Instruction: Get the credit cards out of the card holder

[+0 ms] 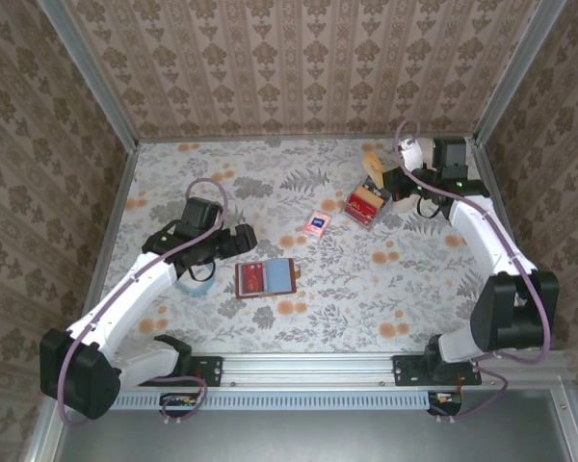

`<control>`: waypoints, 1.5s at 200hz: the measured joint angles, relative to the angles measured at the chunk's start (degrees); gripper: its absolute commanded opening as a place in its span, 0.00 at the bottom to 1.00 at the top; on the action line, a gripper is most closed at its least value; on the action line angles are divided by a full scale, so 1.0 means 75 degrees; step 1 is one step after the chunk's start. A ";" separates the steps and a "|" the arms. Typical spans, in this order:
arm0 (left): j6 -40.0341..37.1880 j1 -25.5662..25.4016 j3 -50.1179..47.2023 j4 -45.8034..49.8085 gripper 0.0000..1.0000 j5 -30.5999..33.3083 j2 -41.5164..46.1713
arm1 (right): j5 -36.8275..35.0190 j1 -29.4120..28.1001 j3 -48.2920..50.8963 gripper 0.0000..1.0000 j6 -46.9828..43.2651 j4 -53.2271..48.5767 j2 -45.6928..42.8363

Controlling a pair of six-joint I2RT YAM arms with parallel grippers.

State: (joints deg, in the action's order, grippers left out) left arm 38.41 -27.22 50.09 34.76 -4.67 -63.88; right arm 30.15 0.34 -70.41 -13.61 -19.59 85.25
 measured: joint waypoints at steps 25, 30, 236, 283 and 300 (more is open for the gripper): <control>-0.0029 0.0035 0.0000 0.0000 1.00 -0.0017 -0.0003 | -0.0154 -0.0003 -0.0332 0.00 -0.0895 -0.0344 0.0629; -0.0038 0.0044 0.0000 0.0000 1.00 -0.0029 -0.0003 | -0.0184 -0.0003 -0.0367 0.00 -0.1058 -0.0408 0.0740; -0.0038 0.0050 0.0000 -0.0064 1.00 -0.0411 -0.0286 | -0.1577 -0.0309 -0.0901 0.08 -0.4080 -0.1023 0.2498; 0.0012 0.0050 -0.0012 -0.0070 1.00 -0.0493 -0.0300 | -0.1597 -0.0309 -0.0950 0.27 -0.4164 -0.0970 0.2602; 0.0017 0.0050 -0.0015 -0.0070 1.00 -0.0525 -0.0341 | -0.1594 -0.0309 -0.0950 0.29 -0.4106 -0.0892 0.2602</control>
State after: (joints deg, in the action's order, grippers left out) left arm 38.54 -26.85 49.98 34.24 -8.60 -66.43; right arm 18.20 -1.98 -77.54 -44.40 -26.28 104.77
